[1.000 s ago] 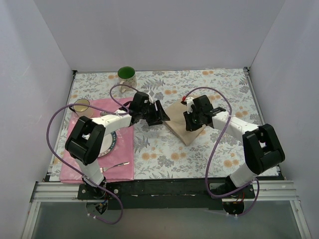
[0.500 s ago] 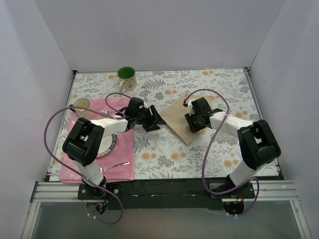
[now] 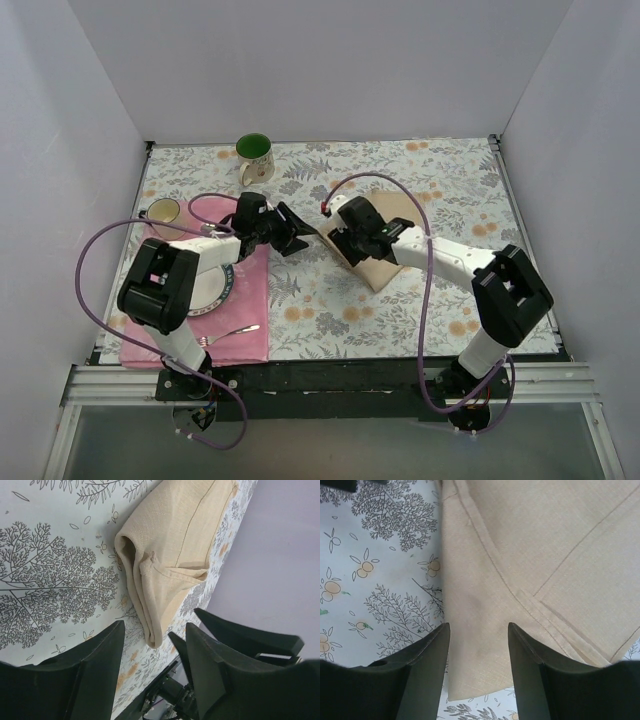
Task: Fold the napkin, place the utensils inside, and roll it up
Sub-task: Roll the napkin with the utensil
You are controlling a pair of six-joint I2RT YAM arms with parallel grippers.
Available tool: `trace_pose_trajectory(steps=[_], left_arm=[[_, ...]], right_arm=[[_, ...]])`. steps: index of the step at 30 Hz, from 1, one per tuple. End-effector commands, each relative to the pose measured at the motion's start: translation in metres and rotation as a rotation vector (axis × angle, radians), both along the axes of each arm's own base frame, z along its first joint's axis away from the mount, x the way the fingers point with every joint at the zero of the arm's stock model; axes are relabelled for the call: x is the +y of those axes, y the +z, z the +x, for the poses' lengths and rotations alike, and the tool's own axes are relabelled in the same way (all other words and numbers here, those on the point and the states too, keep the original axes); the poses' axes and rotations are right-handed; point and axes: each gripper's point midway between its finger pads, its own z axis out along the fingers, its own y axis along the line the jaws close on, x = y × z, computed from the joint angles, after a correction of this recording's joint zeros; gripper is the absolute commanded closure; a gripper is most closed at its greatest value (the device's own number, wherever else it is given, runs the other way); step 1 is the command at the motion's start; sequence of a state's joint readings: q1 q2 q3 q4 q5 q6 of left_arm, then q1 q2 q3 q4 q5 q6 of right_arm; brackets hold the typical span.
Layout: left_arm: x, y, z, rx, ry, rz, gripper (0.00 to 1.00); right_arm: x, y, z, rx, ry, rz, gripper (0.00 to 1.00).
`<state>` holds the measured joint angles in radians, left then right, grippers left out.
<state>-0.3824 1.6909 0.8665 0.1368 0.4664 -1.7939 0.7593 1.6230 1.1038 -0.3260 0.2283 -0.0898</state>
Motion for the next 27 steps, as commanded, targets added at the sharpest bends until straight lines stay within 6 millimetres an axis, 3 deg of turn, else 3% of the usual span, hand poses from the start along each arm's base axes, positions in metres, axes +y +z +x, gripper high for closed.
trace_pose_trajectory(steps=[1,9,18,27], left_arm=[[-0.010,0.003,0.005,0.028,-0.032,-0.057,0.50],[-0.014,-0.017,0.003,0.094,-0.035,-0.040,0.50],[-0.020,-0.026,0.000,0.132,-0.022,0.008,0.51],[-0.018,-0.027,0.000,0.146,0.008,0.002,0.53]], right_arm=[[0.005,-0.001,-0.002,-0.053,0.000,-0.085,0.42],[-0.004,-0.026,-0.028,-0.040,0.050,-0.138,0.41],[0.010,-0.035,-0.016,-0.062,0.062,-0.149,0.50],[0.003,-0.055,-0.018,-0.057,0.044,-0.196,0.54]])
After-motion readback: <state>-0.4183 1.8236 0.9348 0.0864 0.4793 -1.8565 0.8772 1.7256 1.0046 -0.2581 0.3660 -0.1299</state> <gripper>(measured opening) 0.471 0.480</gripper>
